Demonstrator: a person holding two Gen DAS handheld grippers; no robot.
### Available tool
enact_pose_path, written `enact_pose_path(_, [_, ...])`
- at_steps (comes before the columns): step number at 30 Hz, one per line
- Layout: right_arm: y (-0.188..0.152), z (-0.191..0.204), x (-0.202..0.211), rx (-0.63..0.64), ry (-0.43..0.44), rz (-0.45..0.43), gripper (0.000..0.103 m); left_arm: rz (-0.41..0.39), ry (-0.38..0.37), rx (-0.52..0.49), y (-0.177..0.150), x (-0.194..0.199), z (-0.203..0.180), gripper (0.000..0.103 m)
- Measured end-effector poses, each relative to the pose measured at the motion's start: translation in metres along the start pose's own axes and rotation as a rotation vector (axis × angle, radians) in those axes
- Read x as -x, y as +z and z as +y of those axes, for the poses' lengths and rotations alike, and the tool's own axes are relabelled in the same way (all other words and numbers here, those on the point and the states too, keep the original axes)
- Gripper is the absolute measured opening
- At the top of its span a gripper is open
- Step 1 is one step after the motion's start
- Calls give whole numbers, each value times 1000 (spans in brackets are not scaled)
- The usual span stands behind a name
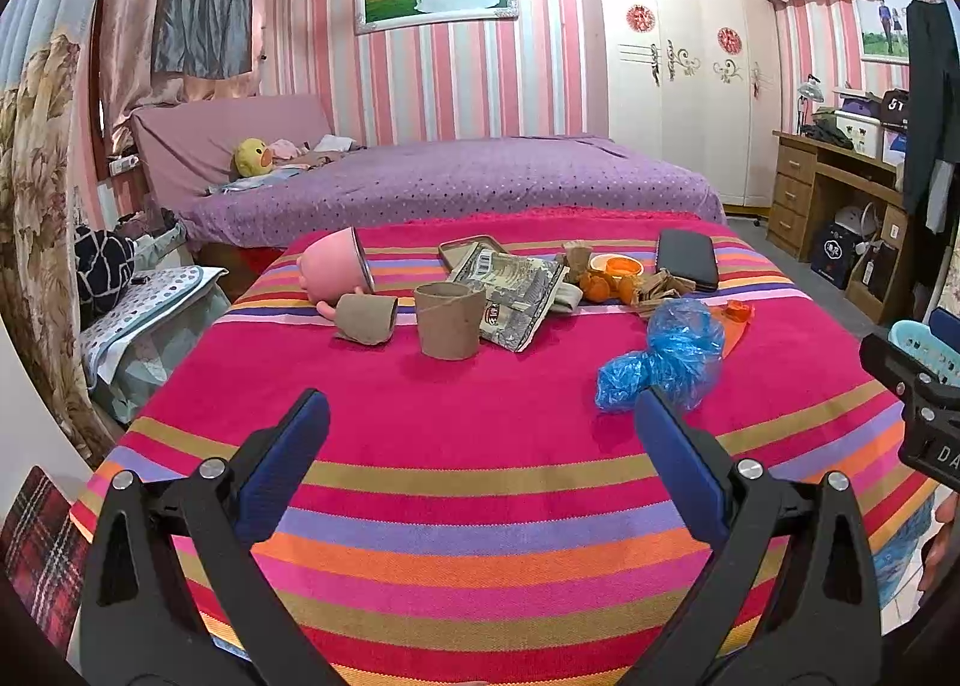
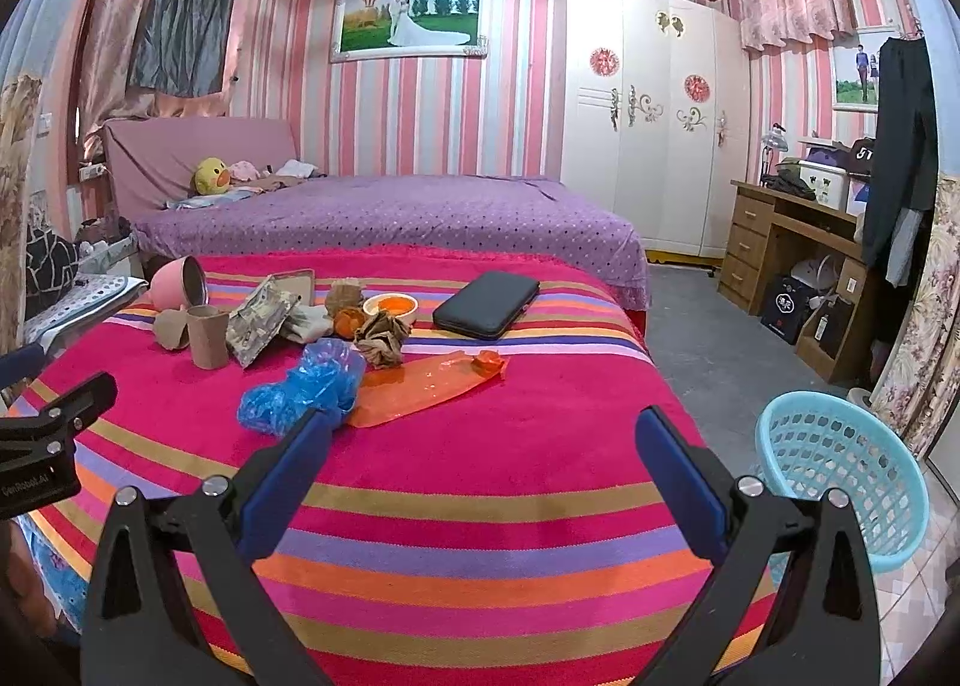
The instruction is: Collect trash
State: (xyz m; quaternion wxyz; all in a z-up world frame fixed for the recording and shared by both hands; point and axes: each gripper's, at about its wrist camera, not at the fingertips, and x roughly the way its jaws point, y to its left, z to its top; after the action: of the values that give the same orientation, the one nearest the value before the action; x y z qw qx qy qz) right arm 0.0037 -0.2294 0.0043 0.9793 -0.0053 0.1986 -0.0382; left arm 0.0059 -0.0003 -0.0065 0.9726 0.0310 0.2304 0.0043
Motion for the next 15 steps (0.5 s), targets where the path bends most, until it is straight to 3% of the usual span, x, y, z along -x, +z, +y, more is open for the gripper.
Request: enact_pose_path(15, [-1,-2,1,-2,-6,1,99,2,3,10,2,-1,1,98])
